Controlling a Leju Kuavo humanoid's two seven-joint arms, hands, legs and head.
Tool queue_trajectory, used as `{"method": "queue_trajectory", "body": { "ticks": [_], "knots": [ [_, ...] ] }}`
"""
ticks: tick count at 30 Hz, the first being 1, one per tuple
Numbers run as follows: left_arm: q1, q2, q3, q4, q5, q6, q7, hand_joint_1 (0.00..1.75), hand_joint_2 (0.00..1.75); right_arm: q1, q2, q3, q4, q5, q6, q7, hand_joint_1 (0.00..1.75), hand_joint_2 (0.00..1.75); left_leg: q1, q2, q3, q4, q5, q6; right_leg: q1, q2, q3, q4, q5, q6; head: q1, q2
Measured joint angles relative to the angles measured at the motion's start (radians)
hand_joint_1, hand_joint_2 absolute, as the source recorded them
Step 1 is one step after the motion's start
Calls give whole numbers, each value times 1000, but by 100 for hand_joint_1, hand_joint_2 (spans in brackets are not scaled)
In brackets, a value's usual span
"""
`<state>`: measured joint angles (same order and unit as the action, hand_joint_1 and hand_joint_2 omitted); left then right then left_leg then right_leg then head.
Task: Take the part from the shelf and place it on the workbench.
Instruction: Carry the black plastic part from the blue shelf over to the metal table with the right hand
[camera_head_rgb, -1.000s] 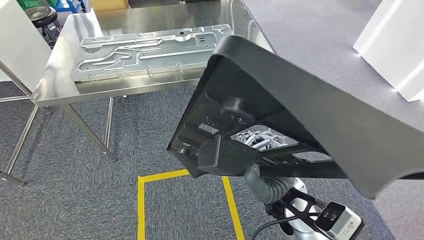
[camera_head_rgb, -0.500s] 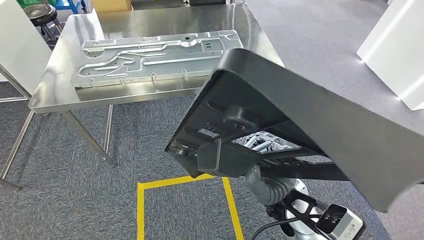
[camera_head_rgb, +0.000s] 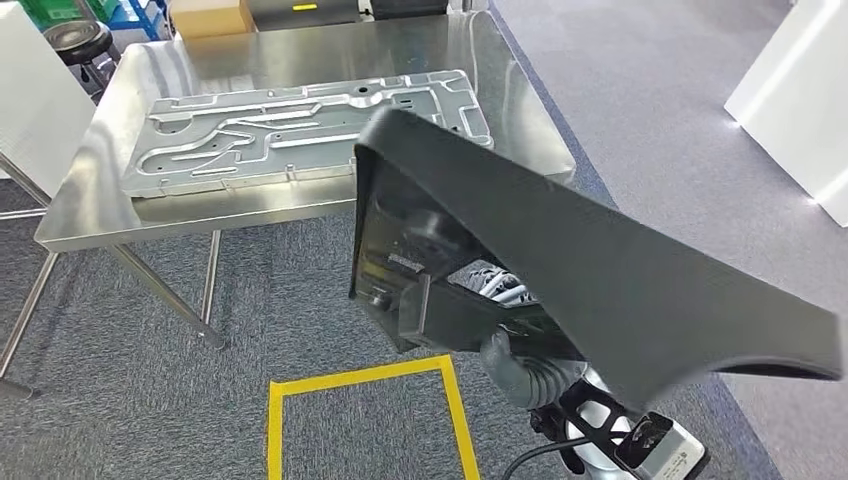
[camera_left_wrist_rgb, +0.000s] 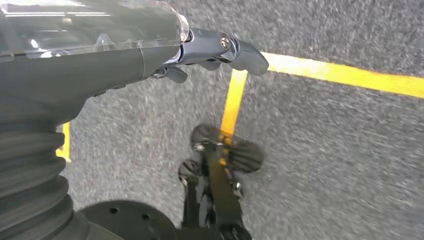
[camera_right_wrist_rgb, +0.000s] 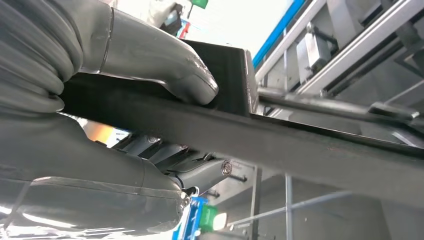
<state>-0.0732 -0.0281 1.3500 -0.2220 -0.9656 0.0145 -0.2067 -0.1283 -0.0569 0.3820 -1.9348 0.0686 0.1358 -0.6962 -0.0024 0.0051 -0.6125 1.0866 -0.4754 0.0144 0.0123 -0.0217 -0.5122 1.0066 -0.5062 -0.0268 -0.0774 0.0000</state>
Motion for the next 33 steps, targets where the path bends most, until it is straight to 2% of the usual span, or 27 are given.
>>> {"method": "queue_trajectory", "body": {
  "ticks": [1,3,5,6,8,10,11,12,13,14,15,17,19,21,22,23,25,26,27,28,30,31,32,33],
  "knots": [
    [0,1,0,0,-1,-1,-1,0,175,0,0,1,0,-2,-1,0,175,175,-5,2,11,-34,9,6,1,-3,5,0,-7,5,0,0],
    [4,2,0,0,-4,-4,-3,0,175,0,0,2,0,-9,-2,0,175,175,-9,3,19,-55,4,13,2,-8,11,6,-10,15,0,0],
    [9,3,0,0,-5,-7,-4,0,175,1,0,3,-4,-15,-2,0,175,175,-3,1,39,-70,18,21,1,-5,14,26,-14,26,0,0],
    [8,4,0,0,-5,-9,-5,0,175,1,0,3,-8,-18,-2,-1,175,175,1,1,50,-75,17,24,0,1,4,50,-21,31,0,0],
    [2,4,0,0,-6,-11,-7,0,175,3,0,3,-13,-20,-1,-1,175,175,4,-2,66,-81,12,28,-8,13,-55,148,-55,42,0,0],
    [-1,4,0,0,-5,-11,-7,0,175,9,0,3,-16,-22,5,-1,175,175,5,-6,73,-82,2,29,-17,17,-141,254,-95,51,0,0],
    [-1,3,0,0,-5,-10,-7,0,175,12,0,3,-16,-22,8,-1,175,175,5,-7,80,-82,-5,27,-21,17,-170,273,-97,55,0,0],
    [-1,2,0,0,-4,-9,-7,0,175,13,0,3,-16,-23,11,-1,175,175,6,-9,89,-82,-13,25,-23,17,-181,258,-78,57,0,0],
    [0,1,0,0,-2,-8,-7,0,175,13,0,3,-17,-23,12,-1,175,175,7,-10,101,-82,-22,21,-25,17,-175,213,-39,59,0,0],
    [0,0,0,0,0,-7,-8,0,175,13,0,3,-18,-24,13,-1,175,175,9,-11,113,-82,-32,17,-26,17,-158,147,14,59,0,0],
    [-1,-1,0,0,2,-6,-8,0,175,13,0,3,-18,-24,14,-1,175,175,9,-12,124,-82,-41,13,-25,16,-142,89,52,56,0,0],
    [-4,-2,1,0,5,-4,-9,0,175,12,0,3,-20,-24,17,-1,175,175,10,-12,134,-83,-56,0,-19,16,-127,28,83,44,0,0],
    [-4,-2,1,0,5,-4,-11,0,175,10,0,3,-24,-22,20,-1,175,175,9,-12,139,-76,-57,-15,-16,19,-121,23,75,26,0,0],
    [-5,-3,1,0,6,-5,-13,0,175,9,2,2,-30,-19,22,0,175,175,11,-11,133,-36,-60,-26,-19,21,-102,15,72,10,0,0],
    [-7,-3,1,0,5,-6,-13,0,175,8,2,2,-32,-18,23,0,175,175,13,-10,112,3,-72,-30,-20,20,-92,12,68,4,0,0],
    [-9,-4,1,0,5,-7,-14,0,175,8,3,2,-34,-17,23,0,175,175,14,-10,79,59,-92,-33,-19,20,-84,10,62,0,0,0],
    [-8,-4,1,0,4,-9,-15,0,175,8,3,2,-35,-16,21,0,175,175,15,-10,0,169,-142,-37,-17,20,-71,10,48,-5,0,0],
    [-6,-4,1,0,4,-9,-15,0,175,9,3,2,-35,-16,20,0,175,175,15,-10,-30,196,-154,-38,-16,22,-63,10,41,-6,0,0],
    [-4,-4,1,0,4,-9,-15,0,175,9,3,2,-35,-16,20,0,175,175,15,-10,-46,193,-147,-38,-15,23,-53,10,32,-5,0,0],
    [-3,-4,1,0,4,-9,-15,0,175,9,4,2,-35,-17,19,0,175,175,15,-10,-45,157,-116,-35,-14,24,-40,10,23,-4,0,0],
    [-2,-3,1,0,5,-9,-14,0,175,8,5,2,-35,-20,20,0,175,175,13,-9,-23,36,-18,-25,-13,24,-14,11,4,1,0,0],
    [-2,-3,2,0,6,-9,-12,0,175,8,6,2,-34,-21,22,-1,175,175,10,-8,-13,-12,14,-19,-12,24,-6,11,-5,5,0,0],
    [-2,-2,4,0,8,-8,-11,0,175,7,8,2,-34,-22,24,0,175,175,7,-7,-7,-39,33,-14,-11,24,-1,10,-11,10,0,0],
    [-2,-2,5,0,11,-6,-11,0,175,7,10,2,-34,-23,26,0,175,175,4,-6,-6,-48,35,-10,-11,24,2,12,-14,17,0,0]
  ]
}}
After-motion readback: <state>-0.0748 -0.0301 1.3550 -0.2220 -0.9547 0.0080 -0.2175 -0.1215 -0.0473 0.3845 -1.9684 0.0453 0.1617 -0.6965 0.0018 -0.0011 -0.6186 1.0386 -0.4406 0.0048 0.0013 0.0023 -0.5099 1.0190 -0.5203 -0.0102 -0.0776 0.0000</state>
